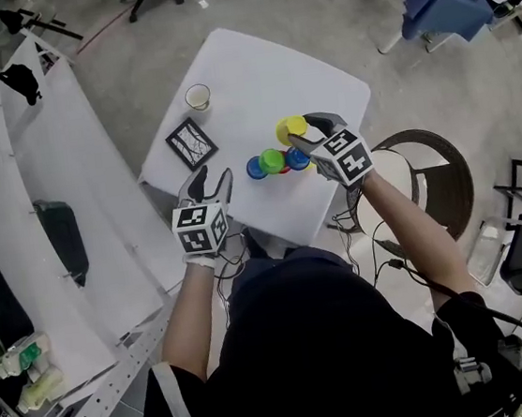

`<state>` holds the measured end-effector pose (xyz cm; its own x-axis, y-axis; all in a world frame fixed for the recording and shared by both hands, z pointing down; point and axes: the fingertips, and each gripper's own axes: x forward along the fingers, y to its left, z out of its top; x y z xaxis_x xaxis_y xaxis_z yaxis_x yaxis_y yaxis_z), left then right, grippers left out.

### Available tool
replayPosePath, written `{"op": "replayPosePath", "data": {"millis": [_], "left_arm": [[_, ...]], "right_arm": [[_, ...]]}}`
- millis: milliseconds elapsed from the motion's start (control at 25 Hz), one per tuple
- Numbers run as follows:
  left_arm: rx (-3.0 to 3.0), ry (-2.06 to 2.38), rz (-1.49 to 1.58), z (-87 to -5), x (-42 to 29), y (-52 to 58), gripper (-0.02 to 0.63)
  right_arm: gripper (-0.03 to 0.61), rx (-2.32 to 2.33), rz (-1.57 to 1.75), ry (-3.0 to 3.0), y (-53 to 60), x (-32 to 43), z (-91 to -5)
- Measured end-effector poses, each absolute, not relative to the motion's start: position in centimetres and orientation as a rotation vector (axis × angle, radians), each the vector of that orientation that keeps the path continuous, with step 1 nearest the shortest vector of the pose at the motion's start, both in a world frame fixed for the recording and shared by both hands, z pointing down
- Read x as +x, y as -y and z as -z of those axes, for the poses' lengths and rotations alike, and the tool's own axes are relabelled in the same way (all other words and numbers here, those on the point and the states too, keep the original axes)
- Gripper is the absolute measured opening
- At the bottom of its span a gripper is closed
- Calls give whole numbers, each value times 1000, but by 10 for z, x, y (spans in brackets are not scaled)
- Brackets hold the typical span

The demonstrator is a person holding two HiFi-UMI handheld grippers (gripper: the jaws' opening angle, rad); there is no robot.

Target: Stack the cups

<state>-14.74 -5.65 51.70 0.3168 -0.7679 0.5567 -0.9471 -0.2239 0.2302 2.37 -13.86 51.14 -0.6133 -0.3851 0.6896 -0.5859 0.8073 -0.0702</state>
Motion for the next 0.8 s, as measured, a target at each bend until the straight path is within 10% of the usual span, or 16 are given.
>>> {"op": "replayPosePath", "data": {"millis": [800], "left_arm": [[2064,1462,-427,-521,-172,49,213]], "right_arm": [[216,739,-421,2200,86,19,-549]]}}
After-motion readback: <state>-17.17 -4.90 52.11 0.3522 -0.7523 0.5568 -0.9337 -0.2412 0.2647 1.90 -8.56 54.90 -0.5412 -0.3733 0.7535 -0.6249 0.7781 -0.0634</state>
